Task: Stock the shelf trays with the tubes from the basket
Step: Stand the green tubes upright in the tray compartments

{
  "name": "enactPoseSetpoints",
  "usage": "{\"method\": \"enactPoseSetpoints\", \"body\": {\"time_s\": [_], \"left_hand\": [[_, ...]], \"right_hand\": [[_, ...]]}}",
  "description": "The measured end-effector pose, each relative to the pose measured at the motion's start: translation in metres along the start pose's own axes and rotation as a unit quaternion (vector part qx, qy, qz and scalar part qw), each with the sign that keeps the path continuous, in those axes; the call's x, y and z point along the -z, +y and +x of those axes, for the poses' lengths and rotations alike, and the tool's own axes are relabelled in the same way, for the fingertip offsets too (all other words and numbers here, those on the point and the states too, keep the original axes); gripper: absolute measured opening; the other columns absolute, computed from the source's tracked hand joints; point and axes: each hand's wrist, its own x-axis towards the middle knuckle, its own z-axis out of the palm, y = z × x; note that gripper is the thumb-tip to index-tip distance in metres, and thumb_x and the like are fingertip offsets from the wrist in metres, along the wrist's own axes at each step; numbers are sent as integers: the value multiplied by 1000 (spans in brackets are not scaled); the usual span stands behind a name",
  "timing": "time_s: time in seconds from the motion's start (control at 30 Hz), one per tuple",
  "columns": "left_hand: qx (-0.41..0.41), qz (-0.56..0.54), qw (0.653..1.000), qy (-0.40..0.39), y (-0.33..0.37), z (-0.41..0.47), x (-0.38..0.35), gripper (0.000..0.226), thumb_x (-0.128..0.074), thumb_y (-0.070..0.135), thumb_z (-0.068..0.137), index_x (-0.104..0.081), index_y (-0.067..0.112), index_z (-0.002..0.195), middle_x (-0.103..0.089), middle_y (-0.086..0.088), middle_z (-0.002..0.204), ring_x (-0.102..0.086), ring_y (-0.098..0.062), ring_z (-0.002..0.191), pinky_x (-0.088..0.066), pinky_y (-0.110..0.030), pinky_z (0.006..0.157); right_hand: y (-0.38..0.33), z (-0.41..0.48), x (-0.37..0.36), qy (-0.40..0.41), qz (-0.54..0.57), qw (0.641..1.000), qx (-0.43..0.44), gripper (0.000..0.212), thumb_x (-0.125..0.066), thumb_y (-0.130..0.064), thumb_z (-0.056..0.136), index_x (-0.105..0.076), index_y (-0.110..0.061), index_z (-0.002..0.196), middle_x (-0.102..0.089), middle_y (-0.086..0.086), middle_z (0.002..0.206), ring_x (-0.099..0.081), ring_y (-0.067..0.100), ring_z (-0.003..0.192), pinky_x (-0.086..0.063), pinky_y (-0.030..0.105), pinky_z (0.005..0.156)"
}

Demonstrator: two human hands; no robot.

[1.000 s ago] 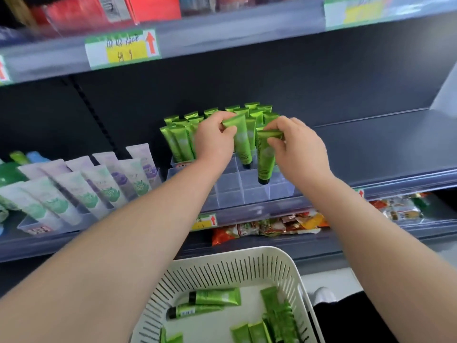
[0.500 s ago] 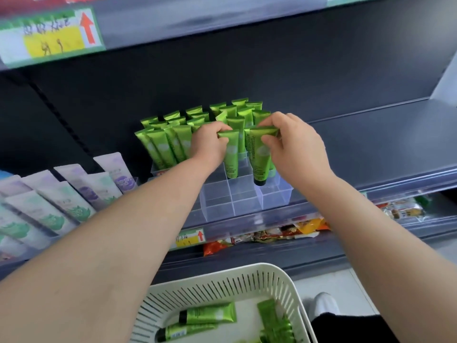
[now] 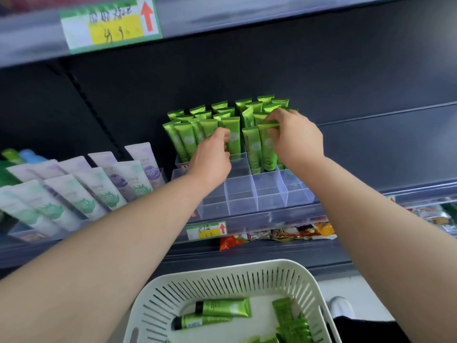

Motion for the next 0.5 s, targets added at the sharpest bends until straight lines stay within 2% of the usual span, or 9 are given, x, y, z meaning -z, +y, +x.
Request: {"method": "enactPoseSetpoints", "body": {"time_s": [0.2,0.33,0.5], "left_hand": [[-13,7,1000,-5,0,-9,9,47,-52,-1,93,-44,16,136,-56,-1,133,-56,-18,118,-47,-38,101],[-26,19,999,-11,2,-17,15,49,-54,2,93,-42,18,138,-57,3,131,-57,-16,115,-48,-38,99],[-34,20,999,-14,8,-31,23,47,-52,1,93,-45,18,136,-58,1,131,-56,-17,116,-48,-39,99]], "right_hand": [[2,-2,-17,-60,-33,998,-10,33,-50,-14,92,-57,-27,121,-60,4,115,-58,31,98,-39,32,66],[0,-3,-16,-28,-32,999,-11,32,-49,-12,92,-57,-24,120,-58,5,112,-55,30,103,-38,32,64],[-8,-18,-5,22,-59,997,34,33,-53,-8,89,-61,-23,117,-58,7,112,-49,30,108,-35,33,65]]}}
